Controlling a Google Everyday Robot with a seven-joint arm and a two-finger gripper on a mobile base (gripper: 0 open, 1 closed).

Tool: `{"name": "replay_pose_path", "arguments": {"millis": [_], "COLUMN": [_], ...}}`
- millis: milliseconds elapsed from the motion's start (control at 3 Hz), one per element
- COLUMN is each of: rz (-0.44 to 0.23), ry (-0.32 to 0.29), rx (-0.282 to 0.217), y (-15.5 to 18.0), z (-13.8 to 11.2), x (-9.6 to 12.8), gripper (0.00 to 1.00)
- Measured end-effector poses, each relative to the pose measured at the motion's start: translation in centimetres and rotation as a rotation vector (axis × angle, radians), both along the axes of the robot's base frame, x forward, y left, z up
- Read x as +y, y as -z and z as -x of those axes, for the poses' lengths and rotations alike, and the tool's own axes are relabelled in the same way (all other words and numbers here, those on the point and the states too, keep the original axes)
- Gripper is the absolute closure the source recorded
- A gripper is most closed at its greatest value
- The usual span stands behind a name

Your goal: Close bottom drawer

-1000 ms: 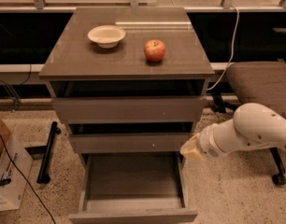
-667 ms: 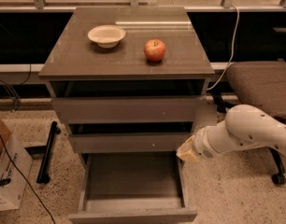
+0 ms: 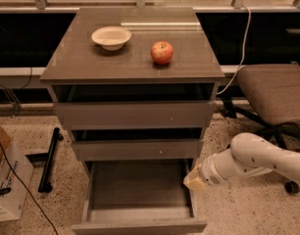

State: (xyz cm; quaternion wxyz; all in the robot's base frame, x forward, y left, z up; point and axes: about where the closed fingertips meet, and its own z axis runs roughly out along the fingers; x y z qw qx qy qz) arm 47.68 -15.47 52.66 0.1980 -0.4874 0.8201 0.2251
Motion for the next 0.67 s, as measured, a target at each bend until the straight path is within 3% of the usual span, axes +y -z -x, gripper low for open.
{"name": "replay_pose_path", "arguments": {"millis": [667], "rz": [-0.122], "ry": [0.064], "rx": [0.167], "y": [9.6], "z": [3.7], "x": [0.2], "gripper": [1.00]}}
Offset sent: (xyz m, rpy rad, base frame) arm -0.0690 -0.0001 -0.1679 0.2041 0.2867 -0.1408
